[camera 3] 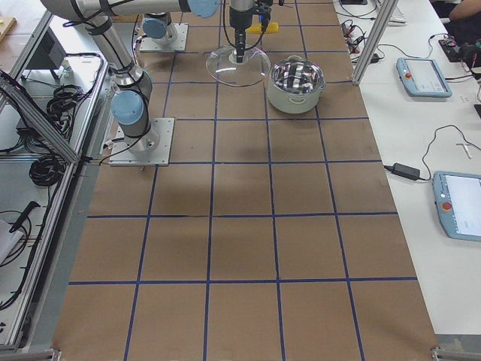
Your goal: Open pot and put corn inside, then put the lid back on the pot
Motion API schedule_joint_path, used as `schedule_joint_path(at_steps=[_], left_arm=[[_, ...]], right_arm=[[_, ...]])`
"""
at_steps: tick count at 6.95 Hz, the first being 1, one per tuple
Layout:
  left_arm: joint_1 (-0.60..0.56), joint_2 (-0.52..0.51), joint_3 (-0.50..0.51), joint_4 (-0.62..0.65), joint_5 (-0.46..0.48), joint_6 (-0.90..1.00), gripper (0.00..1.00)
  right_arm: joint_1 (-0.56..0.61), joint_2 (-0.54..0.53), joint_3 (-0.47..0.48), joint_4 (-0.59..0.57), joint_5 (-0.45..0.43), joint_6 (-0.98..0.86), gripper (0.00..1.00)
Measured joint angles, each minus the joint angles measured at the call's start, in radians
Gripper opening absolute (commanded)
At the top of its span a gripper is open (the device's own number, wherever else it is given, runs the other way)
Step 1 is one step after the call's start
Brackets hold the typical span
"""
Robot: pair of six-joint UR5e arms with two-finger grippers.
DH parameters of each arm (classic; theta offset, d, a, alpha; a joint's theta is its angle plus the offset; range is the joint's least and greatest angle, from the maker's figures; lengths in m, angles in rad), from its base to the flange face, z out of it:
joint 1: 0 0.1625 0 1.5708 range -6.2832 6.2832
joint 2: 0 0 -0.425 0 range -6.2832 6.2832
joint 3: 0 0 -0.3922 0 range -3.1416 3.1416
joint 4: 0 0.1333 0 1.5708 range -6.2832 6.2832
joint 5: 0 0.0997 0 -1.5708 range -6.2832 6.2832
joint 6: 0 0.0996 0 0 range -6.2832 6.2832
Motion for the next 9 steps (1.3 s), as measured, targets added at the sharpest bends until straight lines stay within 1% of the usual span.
schedule_joint_path(at_steps=[2,5,6,7,8,9], left_arm=[[-0.1,-0.096,0.222,-0.093,-0.014,-0.125,0.24],[-0.236,-0.309,0.623,-0.282,-0.02,-0.34,0.24],[-0.284,-0.386,0.733,-0.316,-0.015,-0.406,0.24],[-0.323,-0.449,0.816,-0.341,-0.011,-0.452,0.24],[-0.351,-0.493,0.873,-0.36,-0.01,-0.486,0.24],[-0.369,-0.517,0.901,-0.369,-0.01,-0.508,0.24]], right_arm=[[0.002,-0.001,0.015,-0.014,0.0,0.002,0.1],[0.002,-0.003,0.042,-0.034,-0.001,0.005,0.1],[0.001,-0.003,0.046,-0.038,-0.001,0.005,0.1],[0.0,-0.003,0.048,-0.041,-0.001,0.003,0.1],[-0.001,-0.005,0.051,-0.044,0.0,0.002,0.1],[0.0,-0.007,0.056,-0.046,0.0,0.002,0.1]])
